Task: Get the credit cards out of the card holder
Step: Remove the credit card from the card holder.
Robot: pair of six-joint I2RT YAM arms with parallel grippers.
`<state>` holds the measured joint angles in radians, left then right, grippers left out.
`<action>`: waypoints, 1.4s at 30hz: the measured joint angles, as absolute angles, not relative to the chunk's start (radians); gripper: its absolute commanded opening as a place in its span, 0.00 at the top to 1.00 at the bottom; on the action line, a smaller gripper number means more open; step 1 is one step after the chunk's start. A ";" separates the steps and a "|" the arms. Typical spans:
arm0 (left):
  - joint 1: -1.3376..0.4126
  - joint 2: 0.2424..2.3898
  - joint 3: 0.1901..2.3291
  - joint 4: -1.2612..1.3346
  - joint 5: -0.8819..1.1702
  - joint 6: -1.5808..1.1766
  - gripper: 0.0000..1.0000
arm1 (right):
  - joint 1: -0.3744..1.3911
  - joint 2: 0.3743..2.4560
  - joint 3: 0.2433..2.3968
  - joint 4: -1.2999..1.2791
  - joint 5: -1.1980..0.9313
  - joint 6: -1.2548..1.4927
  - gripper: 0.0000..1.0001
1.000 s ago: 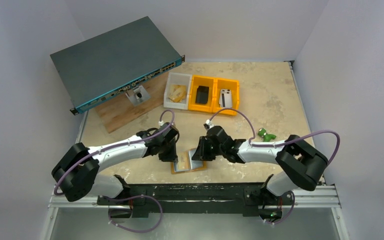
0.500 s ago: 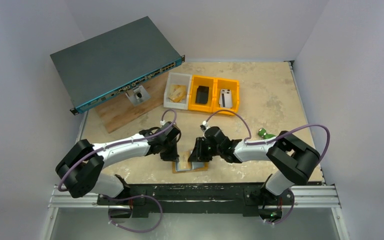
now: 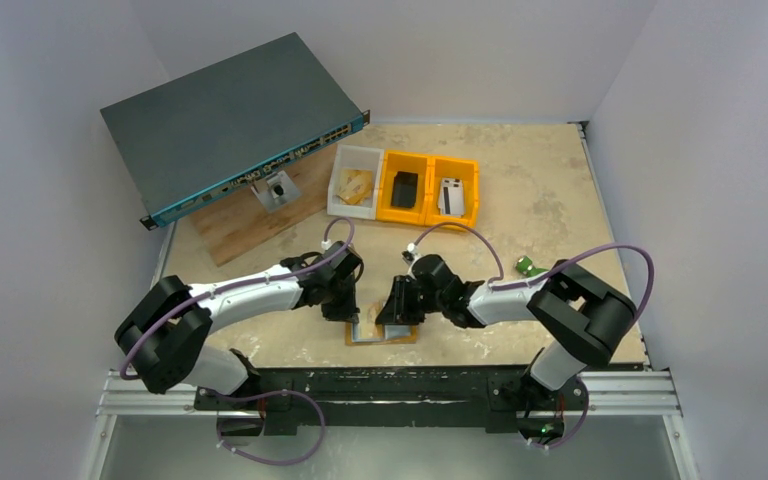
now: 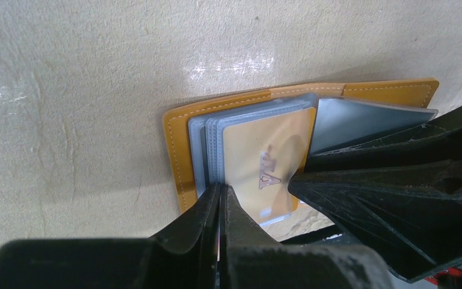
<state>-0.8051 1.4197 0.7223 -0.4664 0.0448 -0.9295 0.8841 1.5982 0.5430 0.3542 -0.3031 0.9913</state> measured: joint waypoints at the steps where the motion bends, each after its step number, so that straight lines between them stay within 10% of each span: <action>1: -0.805 1.420 0.722 -0.466 0.045 -0.933 1.00 | 0.883 1.599 0.539 0.361 -0.305 0.993 0.86; 8: -0.799 1.422 0.722 -0.469 0.049 -0.951 1.00 | 0.865 1.617 0.517 0.407 -0.328 1.014 1.00; 35: -0.799 1.402 0.693 -0.446 0.043 -1.002 1.00 | 0.836 1.555 0.448 0.433 -0.324 1.021 1.00; 42: -0.799 1.402 0.693 -0.446 0.041 -1.011 1.00 | 0.834 1.555 0.439 0.448 -0.330 1.022 0.69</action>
<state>-0.7990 1.4021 0.6930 -0.4461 0.0406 -1.0115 0.8345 1.5547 0.4385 0.4480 -0.3302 1.0222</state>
